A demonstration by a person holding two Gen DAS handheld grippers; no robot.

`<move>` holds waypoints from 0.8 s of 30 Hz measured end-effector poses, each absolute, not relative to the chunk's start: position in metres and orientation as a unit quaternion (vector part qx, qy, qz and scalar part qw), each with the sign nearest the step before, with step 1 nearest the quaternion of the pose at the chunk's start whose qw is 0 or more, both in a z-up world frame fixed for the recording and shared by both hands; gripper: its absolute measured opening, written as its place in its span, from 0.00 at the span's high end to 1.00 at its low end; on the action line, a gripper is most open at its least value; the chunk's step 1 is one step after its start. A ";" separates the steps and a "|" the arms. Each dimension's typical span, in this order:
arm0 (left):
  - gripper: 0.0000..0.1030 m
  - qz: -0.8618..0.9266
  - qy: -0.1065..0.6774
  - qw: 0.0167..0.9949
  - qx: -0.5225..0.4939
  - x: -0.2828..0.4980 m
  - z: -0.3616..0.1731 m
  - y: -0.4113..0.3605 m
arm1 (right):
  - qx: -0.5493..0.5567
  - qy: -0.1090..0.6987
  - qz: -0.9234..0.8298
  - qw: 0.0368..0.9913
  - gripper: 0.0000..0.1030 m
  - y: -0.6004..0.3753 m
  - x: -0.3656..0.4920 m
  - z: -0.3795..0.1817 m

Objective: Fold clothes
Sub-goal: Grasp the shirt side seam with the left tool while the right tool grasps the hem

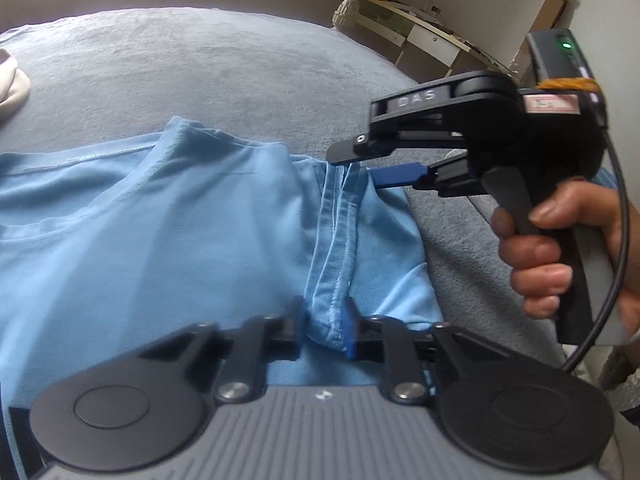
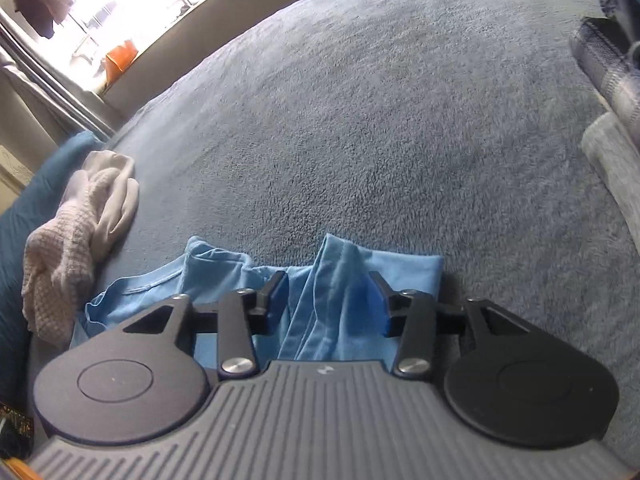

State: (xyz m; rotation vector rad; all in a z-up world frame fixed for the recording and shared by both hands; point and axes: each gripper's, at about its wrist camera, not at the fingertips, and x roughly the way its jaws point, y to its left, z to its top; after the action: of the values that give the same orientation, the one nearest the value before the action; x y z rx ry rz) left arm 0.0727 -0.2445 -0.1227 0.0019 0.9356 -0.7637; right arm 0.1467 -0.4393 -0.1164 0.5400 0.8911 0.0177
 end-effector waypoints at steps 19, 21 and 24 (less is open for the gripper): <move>0.96 -0.376 0.398 0.828 -0.118 0.037 -0.103 -0.198 | 0.219 0.333 0.086 0.913 0.98 -0.424 0.119 -0.083; 0.96 -0.372 0.397 0.829 -0.130 0.033 -0.101 -0.189 | 0.220 0.331 0.108 0.911 0.98 -0.417 0.119 -0.078; 0.96 -0.360 0.400 0.831 -0.140 0.027 -0.101 -0.178 | 0.206 0.335 0.138 0.909 0.98 -0.398 0.124 -0.077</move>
State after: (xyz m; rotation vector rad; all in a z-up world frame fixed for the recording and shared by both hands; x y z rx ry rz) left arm 0.0269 -0.1780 -0.1008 -0.2969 0.8478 -0.7642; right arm 0.1242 -0.3984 -0.0771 0.4240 0.6916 0.2839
